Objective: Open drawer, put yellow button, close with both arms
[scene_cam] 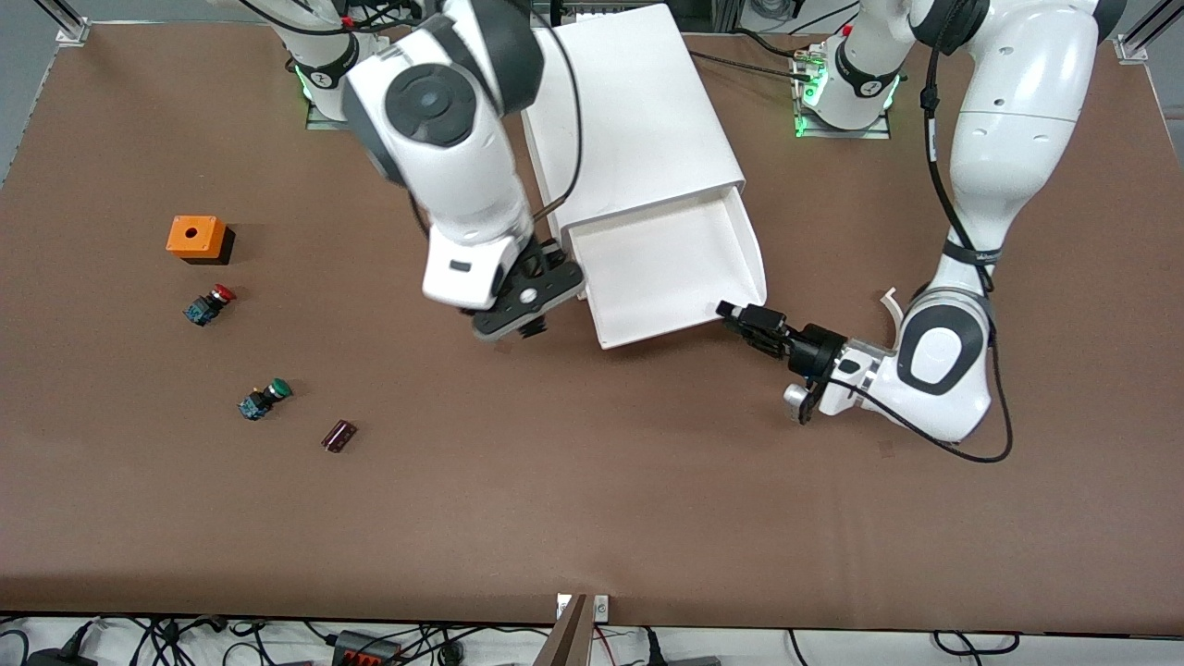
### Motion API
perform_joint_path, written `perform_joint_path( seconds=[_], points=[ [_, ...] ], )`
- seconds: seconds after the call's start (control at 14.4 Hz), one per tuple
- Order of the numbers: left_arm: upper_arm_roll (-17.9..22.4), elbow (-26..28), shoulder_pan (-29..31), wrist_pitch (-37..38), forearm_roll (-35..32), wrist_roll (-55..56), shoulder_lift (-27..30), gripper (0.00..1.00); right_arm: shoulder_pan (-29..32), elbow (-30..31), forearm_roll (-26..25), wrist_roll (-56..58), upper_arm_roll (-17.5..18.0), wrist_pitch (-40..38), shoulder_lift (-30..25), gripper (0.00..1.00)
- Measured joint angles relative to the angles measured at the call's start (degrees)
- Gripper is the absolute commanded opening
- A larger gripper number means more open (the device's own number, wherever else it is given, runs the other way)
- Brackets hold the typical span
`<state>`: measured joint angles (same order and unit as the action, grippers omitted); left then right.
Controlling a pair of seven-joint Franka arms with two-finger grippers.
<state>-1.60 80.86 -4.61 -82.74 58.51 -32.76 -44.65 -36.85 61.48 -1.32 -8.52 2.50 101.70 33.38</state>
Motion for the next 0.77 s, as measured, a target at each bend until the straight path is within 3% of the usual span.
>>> perform_joint_path(
  seconds=[0.42, 0.77],
  points=[
    [0.19, -9.29, 0.16, 0.07, -18.31, 12.00, 2.60, 1.00, -8.48, -0.48, -0.01, -12.66, -0.02, 1.75, 1.52, 0.00],
    [-0.27, -12.98, -1.23, 0.06, -39.82, 14.32, 5.36, 1.00, -12.47, -0.71, 0.00, -18.53, -0.01, 3.80, 4.30, 0.00]
  ],
)
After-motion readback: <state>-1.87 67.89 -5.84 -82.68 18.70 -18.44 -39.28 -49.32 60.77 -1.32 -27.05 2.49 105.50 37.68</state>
